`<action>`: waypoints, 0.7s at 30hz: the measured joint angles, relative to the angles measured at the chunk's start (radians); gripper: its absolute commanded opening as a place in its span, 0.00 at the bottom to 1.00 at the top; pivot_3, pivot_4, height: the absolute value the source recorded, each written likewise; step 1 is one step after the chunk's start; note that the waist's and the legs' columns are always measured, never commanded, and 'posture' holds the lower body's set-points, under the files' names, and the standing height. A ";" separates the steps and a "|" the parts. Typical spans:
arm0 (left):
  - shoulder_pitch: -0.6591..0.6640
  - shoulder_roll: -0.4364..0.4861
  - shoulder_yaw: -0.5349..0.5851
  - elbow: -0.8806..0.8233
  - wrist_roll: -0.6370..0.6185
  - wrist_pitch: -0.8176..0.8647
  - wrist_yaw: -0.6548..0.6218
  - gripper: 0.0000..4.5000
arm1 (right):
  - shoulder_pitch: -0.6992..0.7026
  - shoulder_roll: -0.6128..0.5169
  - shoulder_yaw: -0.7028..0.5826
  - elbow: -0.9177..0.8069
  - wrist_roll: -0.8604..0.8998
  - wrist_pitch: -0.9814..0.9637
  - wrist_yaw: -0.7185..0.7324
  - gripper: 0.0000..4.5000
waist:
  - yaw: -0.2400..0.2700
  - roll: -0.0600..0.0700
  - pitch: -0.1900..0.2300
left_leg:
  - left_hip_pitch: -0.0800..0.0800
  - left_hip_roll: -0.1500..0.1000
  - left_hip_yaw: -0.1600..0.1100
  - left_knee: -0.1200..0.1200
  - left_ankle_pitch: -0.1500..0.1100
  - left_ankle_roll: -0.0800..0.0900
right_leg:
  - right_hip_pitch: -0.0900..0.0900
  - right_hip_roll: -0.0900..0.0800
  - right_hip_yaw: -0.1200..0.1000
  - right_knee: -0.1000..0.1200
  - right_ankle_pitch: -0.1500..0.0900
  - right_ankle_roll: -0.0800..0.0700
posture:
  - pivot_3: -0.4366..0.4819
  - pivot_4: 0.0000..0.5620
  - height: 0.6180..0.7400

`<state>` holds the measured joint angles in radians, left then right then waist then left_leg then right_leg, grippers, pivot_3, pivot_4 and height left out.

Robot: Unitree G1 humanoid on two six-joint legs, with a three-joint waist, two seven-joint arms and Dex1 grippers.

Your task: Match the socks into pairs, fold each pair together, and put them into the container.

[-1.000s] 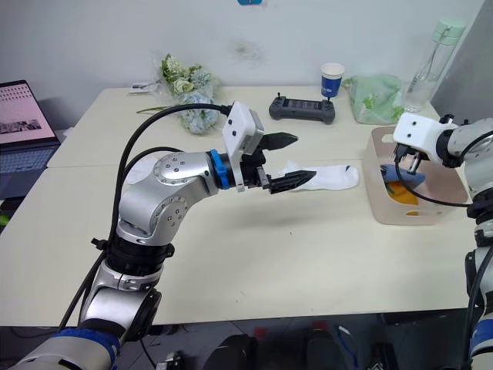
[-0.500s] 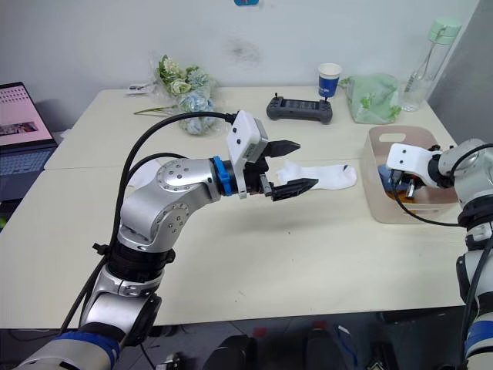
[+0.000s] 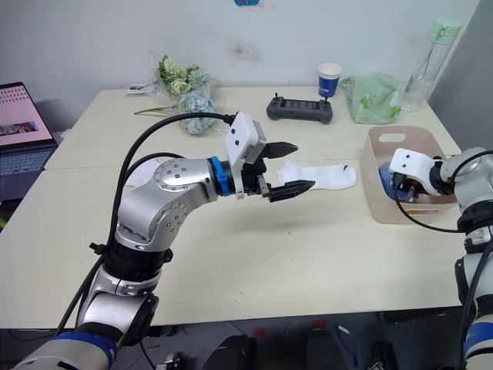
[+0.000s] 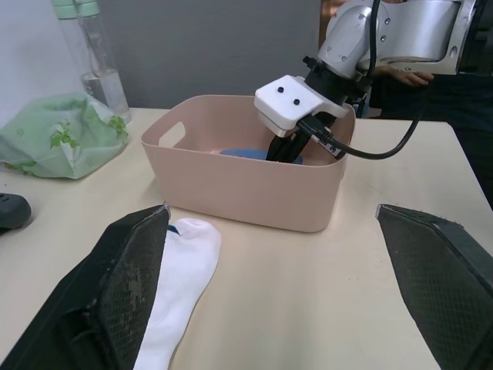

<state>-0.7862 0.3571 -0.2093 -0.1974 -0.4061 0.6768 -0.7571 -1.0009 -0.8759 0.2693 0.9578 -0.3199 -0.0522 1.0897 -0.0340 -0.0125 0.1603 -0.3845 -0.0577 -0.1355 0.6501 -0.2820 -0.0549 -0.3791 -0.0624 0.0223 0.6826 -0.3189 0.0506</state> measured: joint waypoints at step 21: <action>0.495 0.200 0.378 -0.050 0.027 -0.172 0.107 1.00 | 0.427 0.407 -0.334 -1.168 0.498 0.589 -0.333 1.00 | 0.002 0.000 -0.001 | -0.002 -0.001 -0.013 0.001 0.000 0.000 | -0.001 -0.006 -0.005 0.000 0.000 0.000 | 0.48 0.27 1.00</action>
<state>-0.2913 0.5570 0.1691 -0.2472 -0.3788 0.5046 -0.6503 -0.5736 -0.4694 -0.0647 -0.2103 0.1783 0.5372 0.7568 -0.0325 -0.0120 0.1591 -0.3864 -0.0590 -0.1487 0.6506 -0.2820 -0.0549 -0.3801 -0.0684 0.0177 0.6830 -0.3189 0.0504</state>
